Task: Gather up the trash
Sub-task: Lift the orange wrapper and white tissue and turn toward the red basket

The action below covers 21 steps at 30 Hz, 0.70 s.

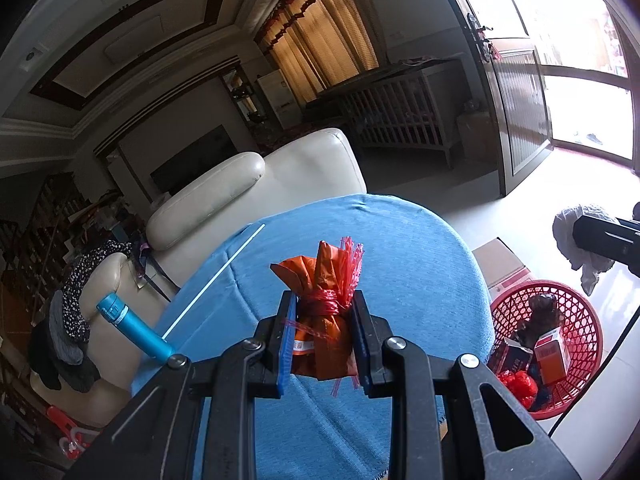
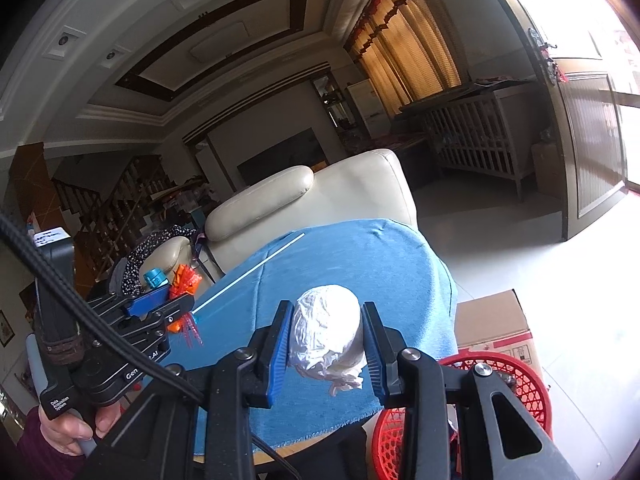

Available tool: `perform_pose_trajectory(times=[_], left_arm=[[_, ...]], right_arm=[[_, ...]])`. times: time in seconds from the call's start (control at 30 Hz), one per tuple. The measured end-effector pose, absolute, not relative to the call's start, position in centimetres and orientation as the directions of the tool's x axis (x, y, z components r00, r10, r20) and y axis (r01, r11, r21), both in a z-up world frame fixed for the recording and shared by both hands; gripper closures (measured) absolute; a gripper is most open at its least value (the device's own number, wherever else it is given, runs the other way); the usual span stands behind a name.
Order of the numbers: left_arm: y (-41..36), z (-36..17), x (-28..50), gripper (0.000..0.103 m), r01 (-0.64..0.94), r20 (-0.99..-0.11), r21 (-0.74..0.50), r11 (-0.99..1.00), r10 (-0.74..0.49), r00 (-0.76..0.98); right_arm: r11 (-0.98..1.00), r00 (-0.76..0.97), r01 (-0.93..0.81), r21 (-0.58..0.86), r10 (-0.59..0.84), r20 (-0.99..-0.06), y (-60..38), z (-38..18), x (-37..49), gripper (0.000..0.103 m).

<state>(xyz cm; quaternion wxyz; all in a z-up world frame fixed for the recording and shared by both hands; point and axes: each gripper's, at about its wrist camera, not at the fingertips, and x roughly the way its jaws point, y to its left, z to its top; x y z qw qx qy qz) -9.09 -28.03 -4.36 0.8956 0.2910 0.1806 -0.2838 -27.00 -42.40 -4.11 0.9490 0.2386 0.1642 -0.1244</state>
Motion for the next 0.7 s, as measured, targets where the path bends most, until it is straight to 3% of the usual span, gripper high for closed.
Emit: perform_pose_trajectory(times=[0.7], left_arm=[[-28.74,-4.86,-9.01,0.075,0.638,-0.514,0.423,0.644,-0.409,0.754]], right_arm=[[0.846,0.911,0.330,0.419,-0.168,-0.377,-42.71,-4.26,-27.20,0.067]])
